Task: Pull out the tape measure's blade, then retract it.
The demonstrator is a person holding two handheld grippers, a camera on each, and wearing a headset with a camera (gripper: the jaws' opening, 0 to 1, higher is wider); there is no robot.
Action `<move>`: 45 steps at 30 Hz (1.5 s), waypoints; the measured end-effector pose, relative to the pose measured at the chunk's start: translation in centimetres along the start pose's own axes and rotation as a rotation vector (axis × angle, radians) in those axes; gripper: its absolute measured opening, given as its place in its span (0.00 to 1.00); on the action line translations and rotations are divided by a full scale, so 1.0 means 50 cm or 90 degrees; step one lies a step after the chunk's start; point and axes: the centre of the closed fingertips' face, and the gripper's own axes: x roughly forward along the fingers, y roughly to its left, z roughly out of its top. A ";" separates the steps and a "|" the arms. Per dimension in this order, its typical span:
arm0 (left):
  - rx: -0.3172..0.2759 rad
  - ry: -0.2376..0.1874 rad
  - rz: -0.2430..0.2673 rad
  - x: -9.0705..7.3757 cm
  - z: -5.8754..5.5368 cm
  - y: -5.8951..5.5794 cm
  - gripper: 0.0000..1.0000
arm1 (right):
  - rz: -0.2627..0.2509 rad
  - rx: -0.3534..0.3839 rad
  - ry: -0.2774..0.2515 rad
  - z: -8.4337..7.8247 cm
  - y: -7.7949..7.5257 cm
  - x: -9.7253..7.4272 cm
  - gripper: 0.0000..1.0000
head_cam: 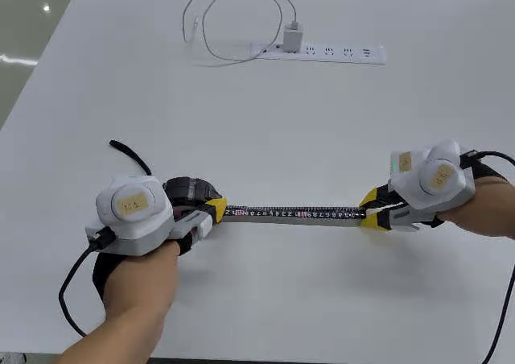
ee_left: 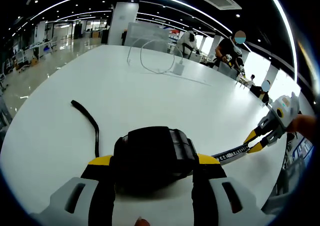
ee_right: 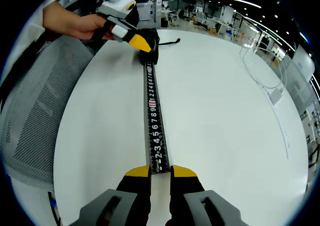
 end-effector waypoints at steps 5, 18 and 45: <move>-0.003 -0.001 -0.001 0.000 0.001 0.000 0.58 | 0.001 -0.002 -0.003 0.004 -0.002 0.001 0.10; -0.010 -0.001 -0.004 0.001 0.000 0.001 0.58 | 0.003 -0.004 -0.010 0.019 -0.008 0.010 0.10; -0.026 -0.003 -0.015 -0.002 0.001 0.001 0.58 | 0.017 -0.004 -0.027 0.062 -0.002 0.044 0.10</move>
